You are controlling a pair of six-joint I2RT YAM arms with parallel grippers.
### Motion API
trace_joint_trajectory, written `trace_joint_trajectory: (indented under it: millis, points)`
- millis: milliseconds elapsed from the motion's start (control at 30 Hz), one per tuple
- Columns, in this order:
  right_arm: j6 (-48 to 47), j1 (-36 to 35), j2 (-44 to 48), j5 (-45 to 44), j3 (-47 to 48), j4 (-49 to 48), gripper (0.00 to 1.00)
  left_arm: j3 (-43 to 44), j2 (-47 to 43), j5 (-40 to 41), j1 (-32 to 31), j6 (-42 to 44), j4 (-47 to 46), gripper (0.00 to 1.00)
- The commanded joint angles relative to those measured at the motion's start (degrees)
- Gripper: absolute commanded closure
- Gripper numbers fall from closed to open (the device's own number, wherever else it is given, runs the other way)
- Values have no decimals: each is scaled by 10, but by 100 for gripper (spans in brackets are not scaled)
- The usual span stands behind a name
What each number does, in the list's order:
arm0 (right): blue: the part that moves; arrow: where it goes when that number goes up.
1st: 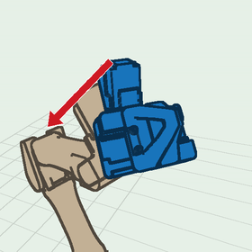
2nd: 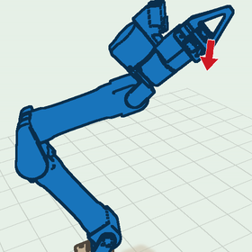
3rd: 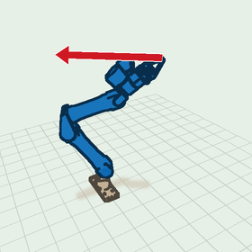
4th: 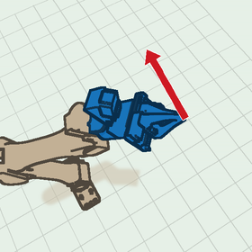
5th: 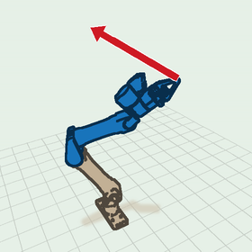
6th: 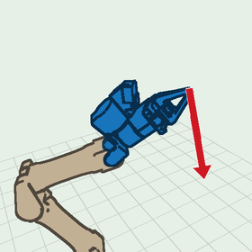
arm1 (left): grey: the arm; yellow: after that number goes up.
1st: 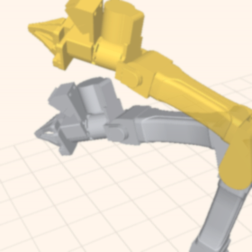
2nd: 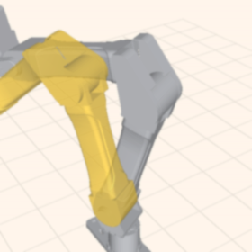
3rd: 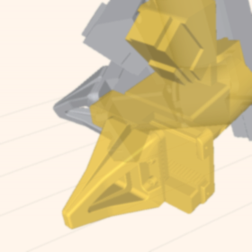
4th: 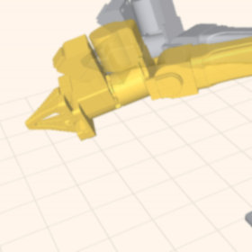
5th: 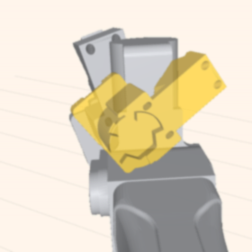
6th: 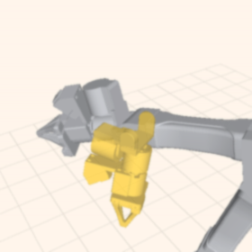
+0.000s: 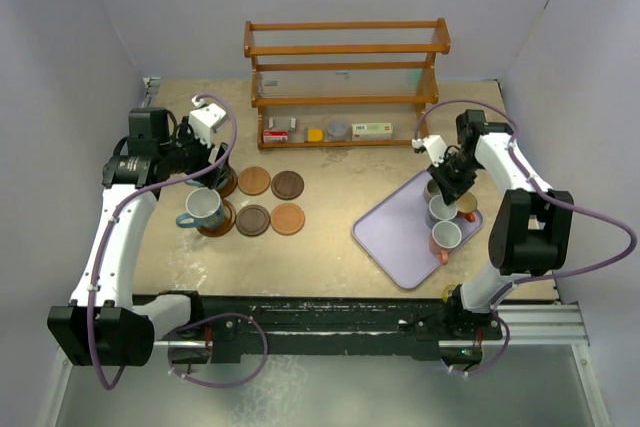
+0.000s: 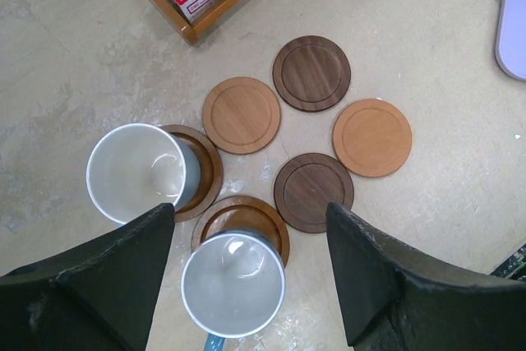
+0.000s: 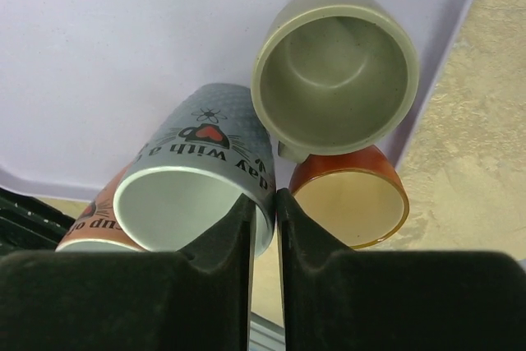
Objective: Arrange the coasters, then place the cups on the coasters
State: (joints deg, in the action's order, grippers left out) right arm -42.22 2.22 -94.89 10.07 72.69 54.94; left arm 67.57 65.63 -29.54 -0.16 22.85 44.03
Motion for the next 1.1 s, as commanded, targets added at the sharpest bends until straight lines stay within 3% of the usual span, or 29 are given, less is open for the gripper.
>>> trace_joint_trajectory:
  millis: [0, 467, 1067]
  points:
    - [5, 1, 4, 21, 2, 7, 85, -6, -14, -1, -5, -10, -22, 28]
    - [57, -6, 21, 60, 3, 3, 100, -10, -12, -1, -7, -7, -22, 28]
    - [213, -112, 48, 5, 18, -58, 100, 18, 8, 15, -16, -12, -36, 28]
